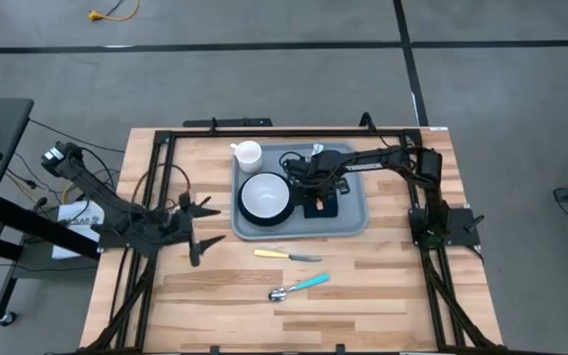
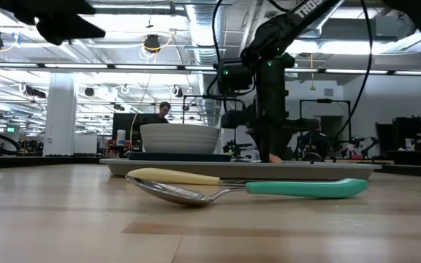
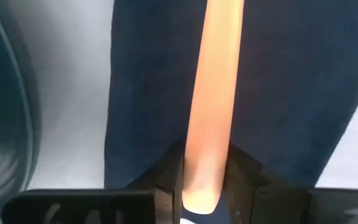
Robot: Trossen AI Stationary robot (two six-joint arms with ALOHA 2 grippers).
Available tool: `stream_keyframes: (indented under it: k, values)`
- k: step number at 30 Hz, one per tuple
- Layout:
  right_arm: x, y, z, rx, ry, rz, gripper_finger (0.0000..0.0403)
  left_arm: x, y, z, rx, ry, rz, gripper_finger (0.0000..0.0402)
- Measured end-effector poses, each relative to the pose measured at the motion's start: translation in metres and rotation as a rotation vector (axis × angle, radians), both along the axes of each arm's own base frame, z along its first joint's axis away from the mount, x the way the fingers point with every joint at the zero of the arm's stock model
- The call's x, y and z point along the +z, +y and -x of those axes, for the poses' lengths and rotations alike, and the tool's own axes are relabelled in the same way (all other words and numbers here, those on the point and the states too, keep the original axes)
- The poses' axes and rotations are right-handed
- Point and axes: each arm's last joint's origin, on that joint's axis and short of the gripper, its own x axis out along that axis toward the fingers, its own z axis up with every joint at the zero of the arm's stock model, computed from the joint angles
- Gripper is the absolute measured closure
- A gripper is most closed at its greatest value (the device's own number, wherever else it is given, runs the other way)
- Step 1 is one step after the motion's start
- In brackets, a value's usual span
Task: Set up tray
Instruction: Put the orange fork on top of the black napkin on the gray tray
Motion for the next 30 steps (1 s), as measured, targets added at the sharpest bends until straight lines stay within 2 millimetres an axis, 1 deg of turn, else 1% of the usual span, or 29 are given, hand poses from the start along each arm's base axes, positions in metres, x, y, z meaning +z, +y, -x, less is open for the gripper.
stream_keyframes:
  k: [3,5,8,13,19,24,30]
  values:
    - [0.0007,-0.0005,-0.0009,0.008,-0.011,-0.002,0.034,0.0048,0.0009,0.0037,-0.086,-0.032,0.025,0.0093]
    - [0.001,-0.0013,-0.0007,0.003,-0.014,-0.008,0.034,0.0069,0.0025,0.0062,-0.105,-0.041,0.03,0.0093]
    - [0.0044,-0.0026,0.0001,-0.01,-0.024,-0.015,0.034,0.0084,0.0038,0.0078,-0.106,-0.049,0.036,0.0093]
    - [0.0034,-0.0017,0.0023,-0.041,0.001,-0.034,0.034,0.0072,0.0037,0.0079,-0.115,-0.037,0.03,0.0093]
    - [0.0036,0.0005,0.0032,-0.061,0.002,-0.102,0.034,0.0052,0.004,0.0084,-0.114,-0.02,0.034,0.0093]
    - [0.0036,0.0014,0.0058,-0.099,0.032,-0.115,0.034,0.0045,0.0041,0.0086,-0.115,-0.014,0.035,0.0093]
    - [0.0038,0.0015,0.006,-0.105,0.029,-0.146,0.034,0.0043,0.0041,0.0086,-0.115,-0.013,0.036,0.0093]
